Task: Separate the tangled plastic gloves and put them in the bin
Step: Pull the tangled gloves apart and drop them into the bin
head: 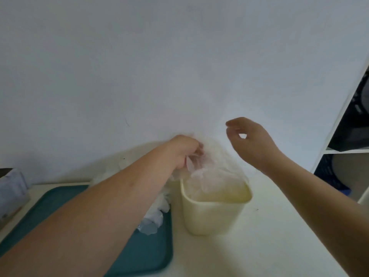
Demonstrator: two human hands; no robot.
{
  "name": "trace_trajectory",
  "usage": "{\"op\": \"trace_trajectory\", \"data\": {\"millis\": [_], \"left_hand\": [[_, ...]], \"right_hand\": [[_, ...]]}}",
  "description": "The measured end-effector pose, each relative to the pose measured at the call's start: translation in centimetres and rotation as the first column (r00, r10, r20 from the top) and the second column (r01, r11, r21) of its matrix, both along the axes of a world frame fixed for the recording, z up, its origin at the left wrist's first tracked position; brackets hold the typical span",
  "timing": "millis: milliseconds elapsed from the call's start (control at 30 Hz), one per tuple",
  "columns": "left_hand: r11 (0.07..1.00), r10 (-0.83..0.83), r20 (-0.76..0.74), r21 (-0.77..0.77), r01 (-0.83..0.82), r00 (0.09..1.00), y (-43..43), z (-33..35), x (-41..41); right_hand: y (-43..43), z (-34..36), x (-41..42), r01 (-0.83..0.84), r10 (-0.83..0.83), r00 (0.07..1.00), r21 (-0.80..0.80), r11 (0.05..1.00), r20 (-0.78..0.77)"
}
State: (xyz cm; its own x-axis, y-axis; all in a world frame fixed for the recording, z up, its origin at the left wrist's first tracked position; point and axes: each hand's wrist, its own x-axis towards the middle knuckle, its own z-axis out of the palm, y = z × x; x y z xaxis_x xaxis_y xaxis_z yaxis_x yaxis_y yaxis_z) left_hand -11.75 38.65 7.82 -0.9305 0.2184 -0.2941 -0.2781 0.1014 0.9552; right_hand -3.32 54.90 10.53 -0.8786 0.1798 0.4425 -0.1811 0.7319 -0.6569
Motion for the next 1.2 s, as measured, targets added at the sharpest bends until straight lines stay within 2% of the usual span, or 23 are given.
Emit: {"op": "trace_trajectory", "data": {"millis": [67, 133, 233, 300, 333, 467, 633, 733, 833, 900, 933, 1000, 1033, 1133, 1200], "left_hand": [[0.999, 0.004, 0.004, -0.052, -0.004, 1.0, 0.2, 0.0, 0.2], [0.997, 0.005, -0.033, -0.075, -0.008, 0.999, -0.3, -0.2, 0.2], [0.985, 0.057, -0.225, -0.147, -0.091, 0.973, -2.1, -0.4, 0.3], [0.96, 0.091, -0.402, -0.207, -0.188, 0.911, -4.0, -0.5, 0.6], [0.957, 0.103, -0.444, -0.201, -0.211, 0.89, -5.1, -0.6, 0.9], [0.957, 0.115, -0.457, -0.188, -0.223, 0.882, -8.2, -1.2, 2.1], [0.95, 0.079, -0.474, -0.232, -0.211, 0.877, -11.3, -2.2, 4.7], [0.924, 0.07, -0.526, -0.286, -0.254, 0.847, -14.0, -3.3, 6.1], [0.852, 0.032, -0.577, -0.411, -0.324, 0.816, -17.1, -4.8, 7.0], [0.75, -0.033, -0.572, -0.556, -0.358, 0.819, -19.3, -6.4, 7.5], [0.703, -0.044, -0.554, -0.608, -0.369, 0.831, -20.3, -7.2, 7.7], [0.631, -0.035, -0.517, -0.675, -0.383, 0.855, -22.0, -8.8, 8.1], [0.595, -0.028, -0.501, -0.704, -0.388, 0.865, -22.8, -9.4, 8.3], [0.515, -0.042, -0.427, -0.784, -0.346, 0.903, -23.8, -10.9, 8.7], [0.531, -0.034, -0.38, -0.79, -0.305, 0.924, -23.8, -11.5, 8.7]], "right_hand": [[-2.5, 0.1, 1.5, -0.178, 0.137, 0.959, 0.15, 0.973, 0.248], [-4.7, -0.3, 1.9, -0.33, 0.183, 0.858, 0.241, 0.913, 0.479], [-6.0, -2.2, 0.0, -0.358, 0.081, 0.747, 0.298, 0.885, 0.659], [-6.2, -3.7, -1.6, -0.358, 0.006, 0.731, 0.377, 0.854, 0.682], [-6.4, -4.4, -2.3, -0.378, -0.014, 0.722, 0.411, 0.83, 0.692], [-7.2, -6.8, -3.7, -0.509, -0.146, 0.663, 0.585, 0.631, 0.734], [-8.4, -5.8, -3.2, -0.497, -0.191, 0.655, 0.607, 0.62, 0.731], [-9.0, -2.9, -2.2, -0.449, -0.248, 0.698, 0.68, 0.579, 0.672], [-11.0, -0.4, -0.6, -0.332, -0.203, 0.83, 0.753, 0.569, 0.52], [-13.4, -0.1, 0.3, -0.272, -0.066, 0.913, 0.722, 0.637, 0.402], [-14.8, -0.3, 0.5, -0.291, 0.037, 0.927, 0.653, 0.699, 0.373], [-17.6, -1.7, 0.8, -0.413, 0.262, 0.893, 0.432, 0.802, 0.366], [-18.9, -2.8, 0.8, -0.473, 0.345, 0.859, 0.326, 0.819, 0.379], [-21.5, -7.1, -0.4, -0.501, 0.405, 0.824, 0.177, 0.847, 0.397], [-22.2, -9.7, -1.3, -0.445, 0.376, 0.831, 0.085, 0.891, 0.409]]}}
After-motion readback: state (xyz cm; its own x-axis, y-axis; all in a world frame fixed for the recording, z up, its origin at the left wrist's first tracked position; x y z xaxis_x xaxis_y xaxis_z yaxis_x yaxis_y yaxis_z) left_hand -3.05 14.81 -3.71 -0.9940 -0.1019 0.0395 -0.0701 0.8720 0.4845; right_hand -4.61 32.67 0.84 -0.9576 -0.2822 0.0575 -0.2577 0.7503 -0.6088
